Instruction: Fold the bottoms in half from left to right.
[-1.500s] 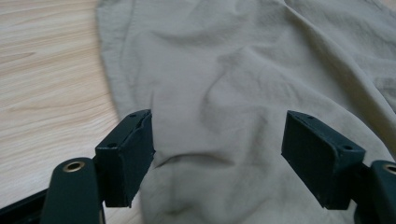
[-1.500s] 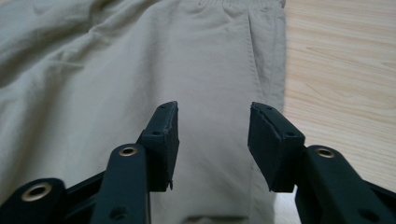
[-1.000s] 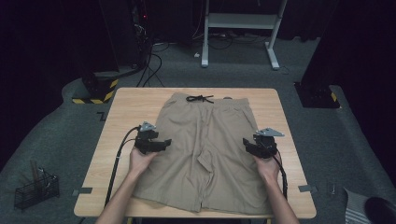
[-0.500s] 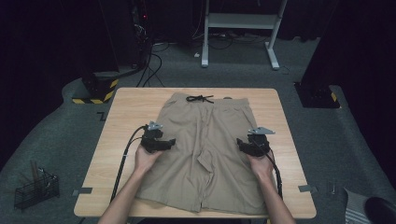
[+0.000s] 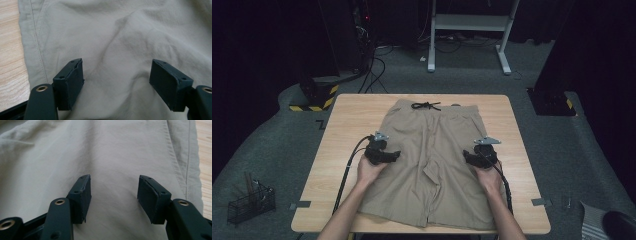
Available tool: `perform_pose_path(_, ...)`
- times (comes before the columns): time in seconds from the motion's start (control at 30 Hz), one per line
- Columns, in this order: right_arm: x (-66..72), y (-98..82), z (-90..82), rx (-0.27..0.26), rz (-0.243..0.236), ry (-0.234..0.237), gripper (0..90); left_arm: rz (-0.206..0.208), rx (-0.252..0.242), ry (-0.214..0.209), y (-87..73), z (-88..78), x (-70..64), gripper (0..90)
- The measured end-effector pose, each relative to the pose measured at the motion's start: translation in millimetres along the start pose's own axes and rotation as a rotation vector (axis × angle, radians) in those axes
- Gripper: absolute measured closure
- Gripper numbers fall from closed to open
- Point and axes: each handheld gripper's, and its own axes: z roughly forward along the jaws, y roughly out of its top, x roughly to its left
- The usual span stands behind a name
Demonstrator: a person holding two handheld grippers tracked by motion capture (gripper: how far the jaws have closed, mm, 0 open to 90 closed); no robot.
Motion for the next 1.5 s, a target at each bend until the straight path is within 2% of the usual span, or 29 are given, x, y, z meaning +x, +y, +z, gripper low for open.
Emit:
perform_pose_path(0.2, 1.6, -2.3, 3.3, 0.021, -0.012, 0.002, 43.9, 0.024, 0.004, 0.015, -0.6, 0.4, -1.9, 27.5)
perform_pose_path(0.43, 2.3, -5.9, 2.8, 0.009, -0.010, -0.002, 43.9, 0.055, 0.008, 0.041, -1.7, 0.9, -5.3, 27.5)
perform_pose_path(0.63, 2.5, -8.6, 1.2, 0.002, -0.007, -0.003, 43.6, 0.057, 0.003, 0.042, -3.4, -0.1, -5.6, 27.4)
perform_pose_path(0.8, 2.1, -9.2, 0.7, 0.001, -0.012, -0.001, 43.1, 0.056, -0.041, 0.045, -11.2, -2.1, -5.7, 27.5)
perform_pose_path(1.5, 9.7, -21.0, -12.1, 0.002, -0.009, 0.001, 43.1, 0.052, -0.045, 0.050, -30.0, -20.4, -13.7, 27.8)
